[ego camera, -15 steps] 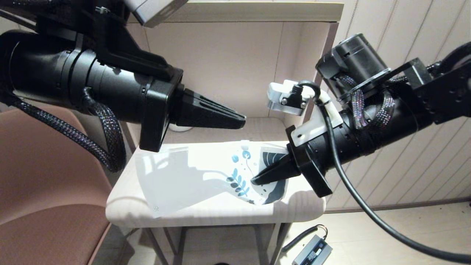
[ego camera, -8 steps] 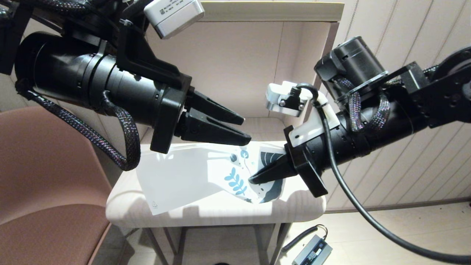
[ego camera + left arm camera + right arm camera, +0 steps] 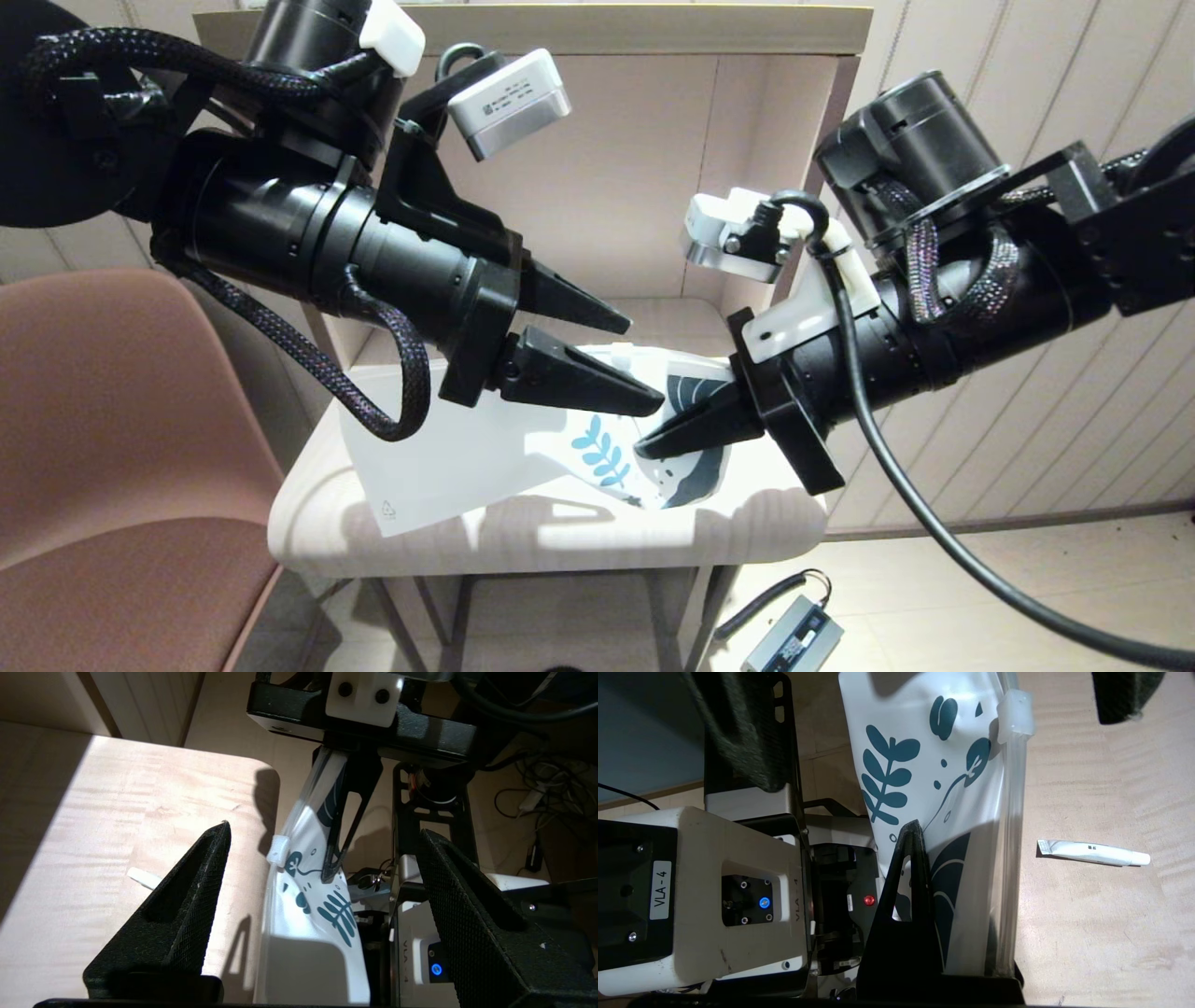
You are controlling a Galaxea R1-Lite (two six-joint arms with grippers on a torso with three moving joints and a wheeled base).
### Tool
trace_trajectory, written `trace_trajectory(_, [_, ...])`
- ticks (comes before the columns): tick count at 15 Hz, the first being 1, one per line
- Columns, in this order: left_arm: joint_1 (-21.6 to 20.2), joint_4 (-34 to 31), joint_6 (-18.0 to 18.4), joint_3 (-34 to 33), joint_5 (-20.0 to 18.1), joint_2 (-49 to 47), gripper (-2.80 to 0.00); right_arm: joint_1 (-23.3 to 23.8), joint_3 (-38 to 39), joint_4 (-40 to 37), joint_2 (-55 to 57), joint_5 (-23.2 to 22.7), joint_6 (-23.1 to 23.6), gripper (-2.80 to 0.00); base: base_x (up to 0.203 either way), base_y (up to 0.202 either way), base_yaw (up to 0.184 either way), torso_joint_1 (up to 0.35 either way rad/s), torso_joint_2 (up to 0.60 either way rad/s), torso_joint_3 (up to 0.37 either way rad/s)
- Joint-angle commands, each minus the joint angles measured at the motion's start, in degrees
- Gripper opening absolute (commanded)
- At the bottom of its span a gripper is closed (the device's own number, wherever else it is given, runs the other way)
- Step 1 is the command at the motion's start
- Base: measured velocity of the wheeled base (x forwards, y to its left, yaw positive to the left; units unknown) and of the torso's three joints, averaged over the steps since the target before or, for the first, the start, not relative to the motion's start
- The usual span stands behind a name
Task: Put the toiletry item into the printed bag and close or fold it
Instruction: Open the storage bag
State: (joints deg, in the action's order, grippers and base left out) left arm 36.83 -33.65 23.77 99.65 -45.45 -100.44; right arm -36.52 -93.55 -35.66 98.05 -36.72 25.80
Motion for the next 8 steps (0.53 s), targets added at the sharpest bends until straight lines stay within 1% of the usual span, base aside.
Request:
trace_trajectory(1, [0.0, -0.2, 0.1, -0.1, -0.3, -0.3, 0.00, -0.2, -0.1, -0.2, -0.4, -0.2, 0.1, -2.80, 0.000, 0.000, 0.000, 0.000, 0.00, 0.000])
trace_trajectory(6, [0.0, 0.1, 0.1, -0.2, -0.3, -0.7, 0.00, -0.2, -0.1, -0.2, -0.4, -0.3, 0.1, -2.80, 0.000, 0.000, 0.000, 0.000, 0.00, 0.000])
trace_trajectory(7, [0.0, 0.2, 0.1, -0.1, -0.3, -0.7, -2.80, -0.2, -0.1, -0.2, -0.4, -0.3, 0.1, -2.80, 0.000, 0.000, 0.000, 0.000, 0.00, 0.000])
trace_trajectory(8, [0.0, 0.2, 0.2, -0.1, -0.2, -0.7, -2.80, -0.2, -0.1, -0.2, -0.4, -0.3, 0.1, -2.80, 0.000, 0.000, 0.000, 0.000, 0.00, 0.000])
